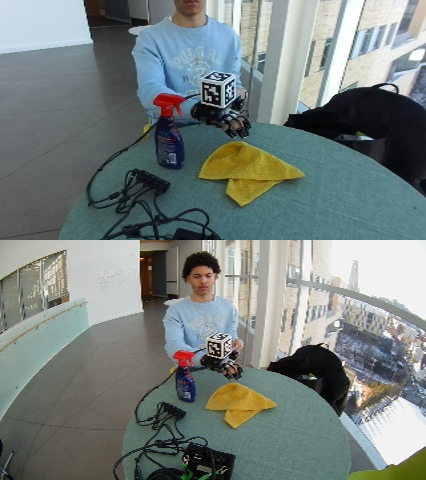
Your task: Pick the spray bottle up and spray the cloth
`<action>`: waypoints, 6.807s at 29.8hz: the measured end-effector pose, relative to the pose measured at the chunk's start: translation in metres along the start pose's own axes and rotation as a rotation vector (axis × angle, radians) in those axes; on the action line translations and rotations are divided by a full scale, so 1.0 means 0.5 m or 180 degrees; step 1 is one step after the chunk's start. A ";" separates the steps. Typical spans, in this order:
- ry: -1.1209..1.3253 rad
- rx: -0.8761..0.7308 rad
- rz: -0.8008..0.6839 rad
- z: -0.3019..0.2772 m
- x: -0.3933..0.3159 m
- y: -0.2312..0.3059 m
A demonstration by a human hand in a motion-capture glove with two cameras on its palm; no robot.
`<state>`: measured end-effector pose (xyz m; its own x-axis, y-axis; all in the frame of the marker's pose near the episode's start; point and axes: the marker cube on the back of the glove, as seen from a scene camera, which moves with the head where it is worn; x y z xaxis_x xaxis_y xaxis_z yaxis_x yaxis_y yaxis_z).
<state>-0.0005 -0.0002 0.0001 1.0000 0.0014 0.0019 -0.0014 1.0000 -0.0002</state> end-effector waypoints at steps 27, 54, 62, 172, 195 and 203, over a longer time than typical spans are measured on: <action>0.0036 0.0067 -0.0037 -0.027 0.004 0.047; -0.0778 0.0694 0.0528 -0.094 0.171 0.532; -0.2174 0.0964 0.0758 -0.081 0.271 0.523; -0.1600 -0.0083 0.1678 -0.169 0.342 0.063; -0.1447 -0.0445 0.1682 -0.140 0.330 0.049; -0.1417 -0.0473 0.1652 -0.137 0.331 0.049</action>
<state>0.1651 0.0244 -0.0682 0.7742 0.5106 0.3741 -0.4466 0.8595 -0.2488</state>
